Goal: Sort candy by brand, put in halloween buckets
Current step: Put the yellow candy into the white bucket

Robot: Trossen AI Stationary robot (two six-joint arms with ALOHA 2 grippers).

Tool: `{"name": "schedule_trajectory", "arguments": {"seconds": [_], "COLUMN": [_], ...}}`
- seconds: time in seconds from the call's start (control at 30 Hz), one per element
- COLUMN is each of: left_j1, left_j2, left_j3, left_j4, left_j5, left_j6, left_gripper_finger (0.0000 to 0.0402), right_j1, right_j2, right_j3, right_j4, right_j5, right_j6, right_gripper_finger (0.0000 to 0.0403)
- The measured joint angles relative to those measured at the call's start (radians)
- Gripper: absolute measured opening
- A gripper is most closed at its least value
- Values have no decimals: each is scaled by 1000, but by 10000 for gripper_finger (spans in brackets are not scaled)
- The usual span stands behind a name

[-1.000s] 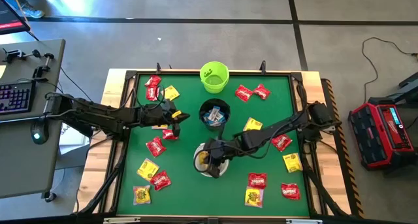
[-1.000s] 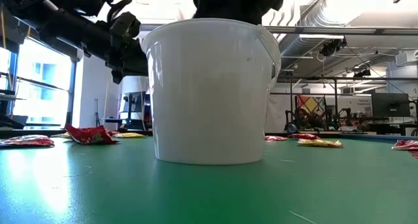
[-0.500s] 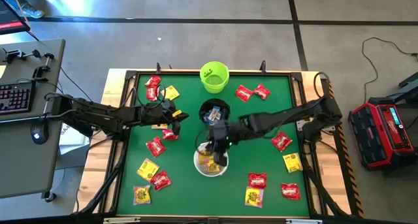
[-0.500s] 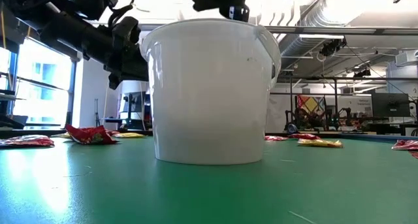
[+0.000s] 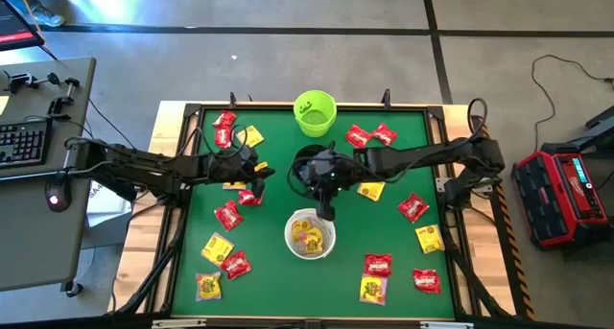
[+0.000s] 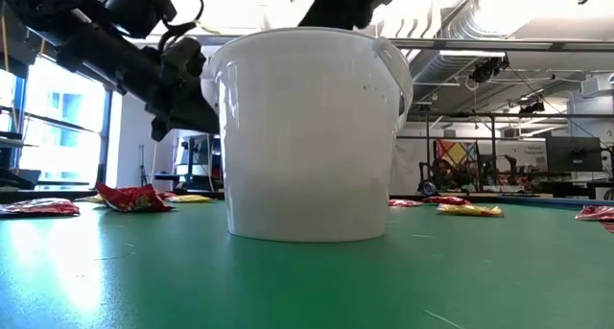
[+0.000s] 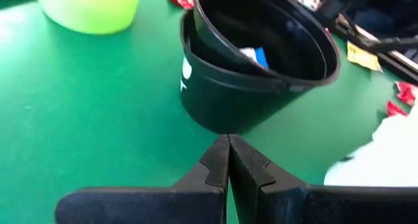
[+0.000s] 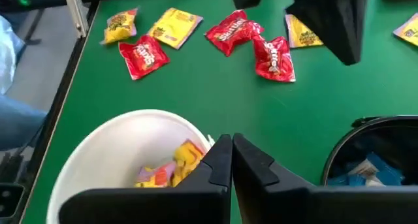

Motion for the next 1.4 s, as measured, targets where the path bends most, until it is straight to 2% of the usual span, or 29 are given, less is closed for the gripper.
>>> {"name": "schedule_trajectory", "arguments": {"seconds": [0.13, 0.37, 0.7, 0.9, 1.2, 1.4], "left_j1": [-1, -1, 6, 5, 6, 12], "left_j2": [-3, -26, -29, -29, -29, -21], "left_j3": [1, 8, 95, 179, 253, 248], "left_j4": [-17, -44, -356, -596, -969, -1060], "left_j5": [25, 65, 84, 220, 169, 112], "left_j6": [5, 3, 24, 51, 43, 19], "left_gripper_finger": [0, 0, 0, 1, 37, 87], "right_j1": [-13, 5, 3, 8, 7, 7], "right_j2": [-25, -175, -465, -603, -690, -690], "right_j3": [-91, -214, -444, -570, -668, -668], "right_j4": [108, 168, 183, 186, 182, 179], "right_j5": [-29, 75, 254, 366, 422, 422], "right_j6": [46, 82, 179, 238, 284, 271], "right_gripper_finger": [0, 0, 0, 0, 0, 0]}}
